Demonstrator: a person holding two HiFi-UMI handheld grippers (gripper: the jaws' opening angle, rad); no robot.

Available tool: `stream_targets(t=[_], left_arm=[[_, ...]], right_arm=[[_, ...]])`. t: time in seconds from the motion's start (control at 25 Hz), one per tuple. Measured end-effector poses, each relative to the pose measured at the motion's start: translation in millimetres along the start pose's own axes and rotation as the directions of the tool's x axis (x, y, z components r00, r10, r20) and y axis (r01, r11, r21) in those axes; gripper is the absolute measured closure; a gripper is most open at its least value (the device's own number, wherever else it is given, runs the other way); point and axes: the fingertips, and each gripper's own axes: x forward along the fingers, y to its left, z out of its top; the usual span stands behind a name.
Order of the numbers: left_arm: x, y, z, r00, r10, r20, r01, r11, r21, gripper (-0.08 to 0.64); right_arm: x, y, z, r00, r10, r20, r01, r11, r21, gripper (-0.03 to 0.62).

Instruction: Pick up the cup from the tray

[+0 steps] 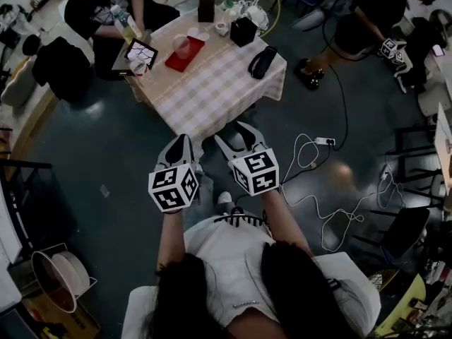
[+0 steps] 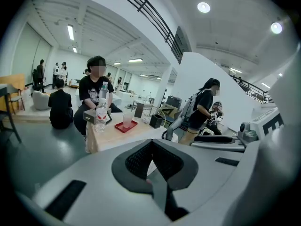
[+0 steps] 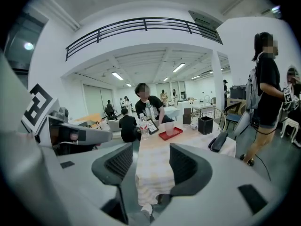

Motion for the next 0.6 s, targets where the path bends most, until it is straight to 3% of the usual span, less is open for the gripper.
stream_targets(t=[0.6], left_arm=[[110.1, 32.9, 65.7, 0.998, -0.054, -0.012, 0.054, 0.998, 0.036, 0.555]], right_arm=[[86.7, -60.6, 59.1, 0.998, -0.057, 0.041, 0.058, 0.998, -0.008, 0.324]])
